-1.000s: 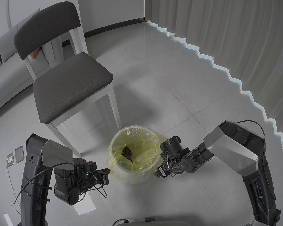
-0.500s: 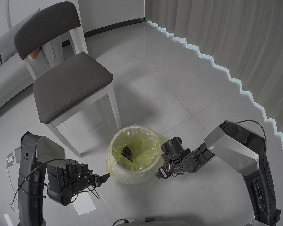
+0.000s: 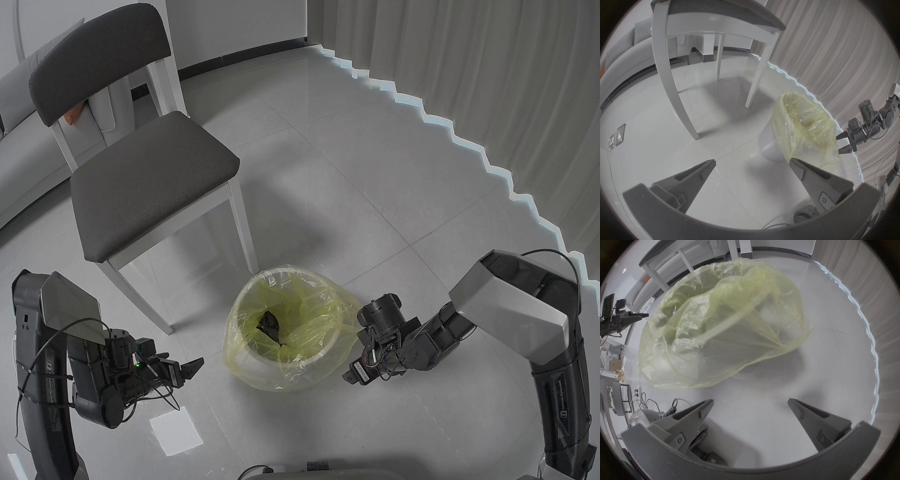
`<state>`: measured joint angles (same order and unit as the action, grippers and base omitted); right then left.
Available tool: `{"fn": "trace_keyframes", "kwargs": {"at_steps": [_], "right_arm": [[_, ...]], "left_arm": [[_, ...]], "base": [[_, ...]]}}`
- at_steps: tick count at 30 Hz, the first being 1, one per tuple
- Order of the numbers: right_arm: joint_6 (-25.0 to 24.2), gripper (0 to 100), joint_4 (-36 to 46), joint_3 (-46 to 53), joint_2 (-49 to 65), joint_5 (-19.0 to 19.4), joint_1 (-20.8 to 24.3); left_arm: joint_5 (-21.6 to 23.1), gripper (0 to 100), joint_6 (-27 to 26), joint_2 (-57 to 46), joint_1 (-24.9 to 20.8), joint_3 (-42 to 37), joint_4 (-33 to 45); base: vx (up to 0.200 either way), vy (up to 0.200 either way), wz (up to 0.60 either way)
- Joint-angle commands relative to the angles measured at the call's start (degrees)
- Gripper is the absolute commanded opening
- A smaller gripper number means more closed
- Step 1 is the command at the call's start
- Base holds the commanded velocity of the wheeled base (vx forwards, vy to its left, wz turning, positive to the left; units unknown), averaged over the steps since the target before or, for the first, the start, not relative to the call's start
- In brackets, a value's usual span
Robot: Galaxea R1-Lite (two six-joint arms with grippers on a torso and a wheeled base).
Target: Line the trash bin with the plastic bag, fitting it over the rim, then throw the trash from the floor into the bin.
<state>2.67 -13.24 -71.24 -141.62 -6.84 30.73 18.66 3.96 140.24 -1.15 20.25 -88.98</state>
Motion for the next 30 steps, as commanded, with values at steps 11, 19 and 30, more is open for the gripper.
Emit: {"fn": "trace_keyframes", "kwargs": {"at_steps": [11,19,30], "right_arm": [[-0.65,100,-8.65,23.34,35.71,-0.98,-0.76],[-0.65,100,-8.73,29.05,56.19,-7.14,-3.75],[-2.23,100,-8.03,41.71,83.43,-7.40,-13.68]], "left_arm": [[1.64,100,3.33,-24.84,2.02,-9.97,-1.02],[3.22,100,9.49,-45.49,2.11,-13.74,-0.93],[3.48,100,9.31,-63.25,5.54,-20.25,6.01]], "base": [[0.000,0.000,0.00],[0.000,0.000,0.00],[0.000,0.000,0.00]]}}
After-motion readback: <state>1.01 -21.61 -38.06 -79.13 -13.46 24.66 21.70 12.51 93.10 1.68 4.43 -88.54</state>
